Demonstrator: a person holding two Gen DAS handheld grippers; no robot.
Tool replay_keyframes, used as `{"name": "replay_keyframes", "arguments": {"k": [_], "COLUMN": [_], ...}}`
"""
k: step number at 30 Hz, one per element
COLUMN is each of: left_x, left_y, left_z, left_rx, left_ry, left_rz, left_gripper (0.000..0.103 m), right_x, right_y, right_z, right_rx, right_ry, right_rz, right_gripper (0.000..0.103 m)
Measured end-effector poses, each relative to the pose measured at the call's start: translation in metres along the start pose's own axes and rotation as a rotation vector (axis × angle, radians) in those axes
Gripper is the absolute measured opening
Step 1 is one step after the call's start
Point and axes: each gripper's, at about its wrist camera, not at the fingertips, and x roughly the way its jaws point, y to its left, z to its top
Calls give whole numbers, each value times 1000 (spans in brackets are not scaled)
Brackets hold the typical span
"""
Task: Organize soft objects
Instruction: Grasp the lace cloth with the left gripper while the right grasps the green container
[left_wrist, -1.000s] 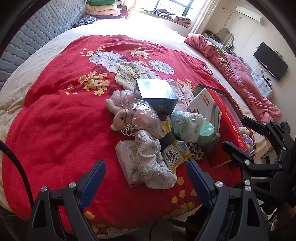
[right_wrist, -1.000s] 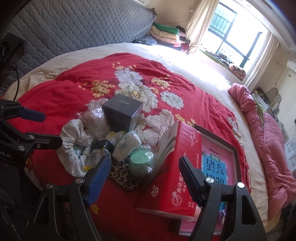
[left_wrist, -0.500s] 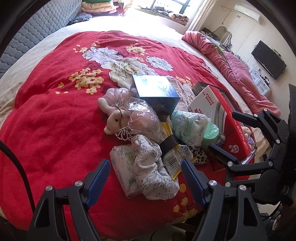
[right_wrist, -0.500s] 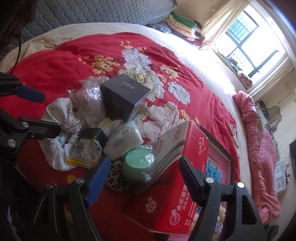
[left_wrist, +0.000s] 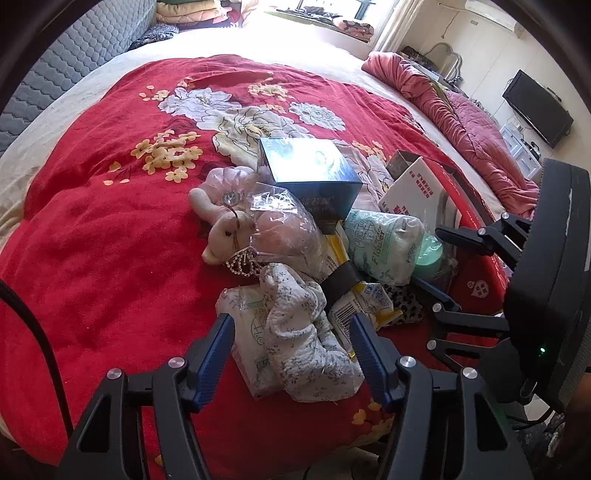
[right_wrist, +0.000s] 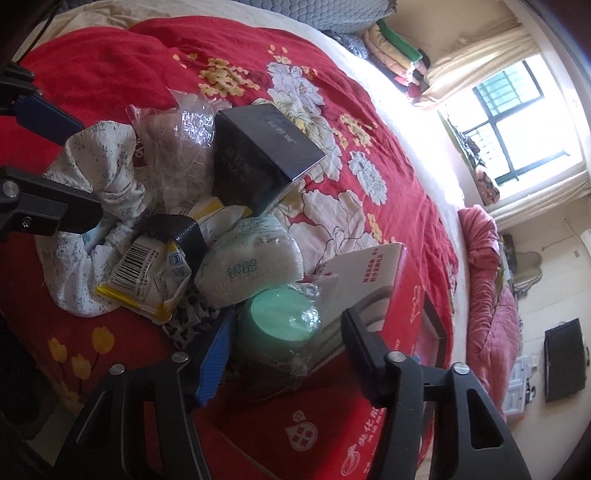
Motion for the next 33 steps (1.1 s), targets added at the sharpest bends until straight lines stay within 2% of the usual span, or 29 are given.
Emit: {"name": "replay_keyframes", "arguments": {"k": [2,5,8,12,16,18,27,33], "left_x": [1,5,12,12,11,10,-10,-35], "left_y": [-2,-4,1,6,7,7,-2,-4], "left_z": [0,1,1,1,1,1,0,8], "left_rx": [14,24,-14,-29,-30,-33,3,-17], "left_ry": [-5,5,30,15,-10,-11,-72,-127], "left_rz": [10,10,-31,-44,-52,-69,-78,-85], "left_gripper": [63,55,48,27,21,15,10,10], "right_x": [4,8,2,-14,-25,-28,-49,-60], "right_y": [2,2,-10,-33,-49,-55,-69,-77], "right_z": [0,0,-1,-5,-11,-13,-21,-24], "right_rx": [-3,28,113,240,358,399,500,542], "right_ry": [5,2,-28,-85,-125,-135,-219,-255], "right_rz": [3,20,49,99,152,174,199,220], "right_gripper": [47,44,42,42,42,42,42,42]}}
